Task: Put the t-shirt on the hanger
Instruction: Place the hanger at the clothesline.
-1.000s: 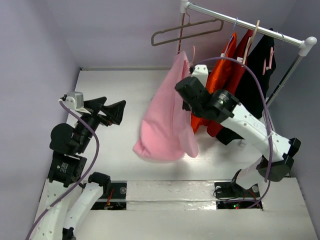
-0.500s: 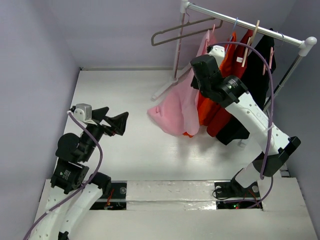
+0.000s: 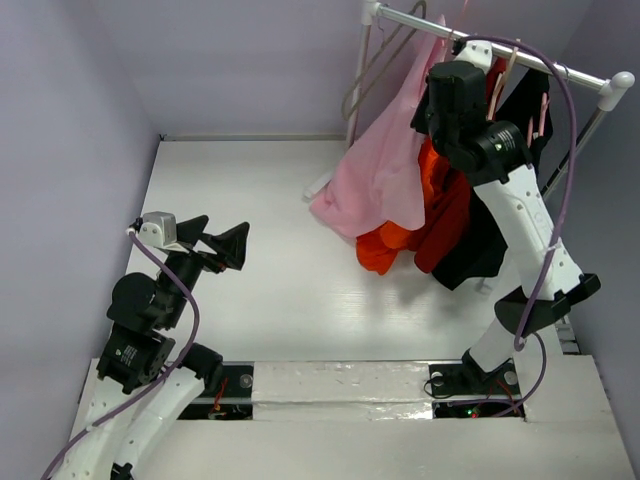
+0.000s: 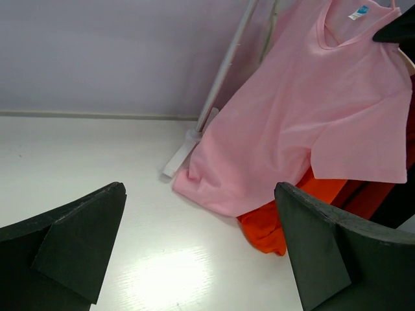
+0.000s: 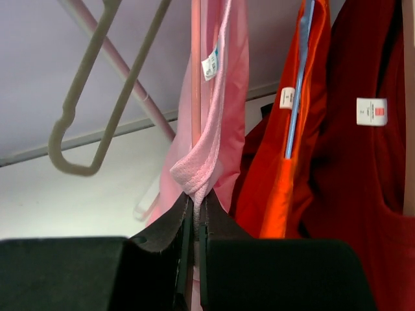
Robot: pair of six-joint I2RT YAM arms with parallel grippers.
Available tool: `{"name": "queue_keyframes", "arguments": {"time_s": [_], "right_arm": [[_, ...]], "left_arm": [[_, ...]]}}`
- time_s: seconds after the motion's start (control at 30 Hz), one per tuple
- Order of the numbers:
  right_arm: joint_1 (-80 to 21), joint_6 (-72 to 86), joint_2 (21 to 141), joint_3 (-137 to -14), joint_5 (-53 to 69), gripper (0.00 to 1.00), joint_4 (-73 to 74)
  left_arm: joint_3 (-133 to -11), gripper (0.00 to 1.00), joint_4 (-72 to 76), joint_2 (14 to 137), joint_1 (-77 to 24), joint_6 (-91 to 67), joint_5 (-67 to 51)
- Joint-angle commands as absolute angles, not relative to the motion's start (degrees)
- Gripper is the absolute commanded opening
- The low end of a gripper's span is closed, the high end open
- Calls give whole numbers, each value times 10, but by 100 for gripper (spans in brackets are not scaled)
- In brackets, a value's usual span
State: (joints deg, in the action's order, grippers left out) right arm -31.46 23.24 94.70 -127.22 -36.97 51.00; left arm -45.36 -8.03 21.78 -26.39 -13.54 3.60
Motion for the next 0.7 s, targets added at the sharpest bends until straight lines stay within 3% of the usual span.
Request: {"name": "queue_keyframes", "arguments": {"time_s": [0.0,0.67], "right_arm": [[-306,185,966,-1304,-363,0,492],[-263,145,1051,-1313,-345,0,447]], "left_arm": [[-455,99,-67,213,-270,-129,51],[-453,99,-66,220,-280,-130,48]]}}
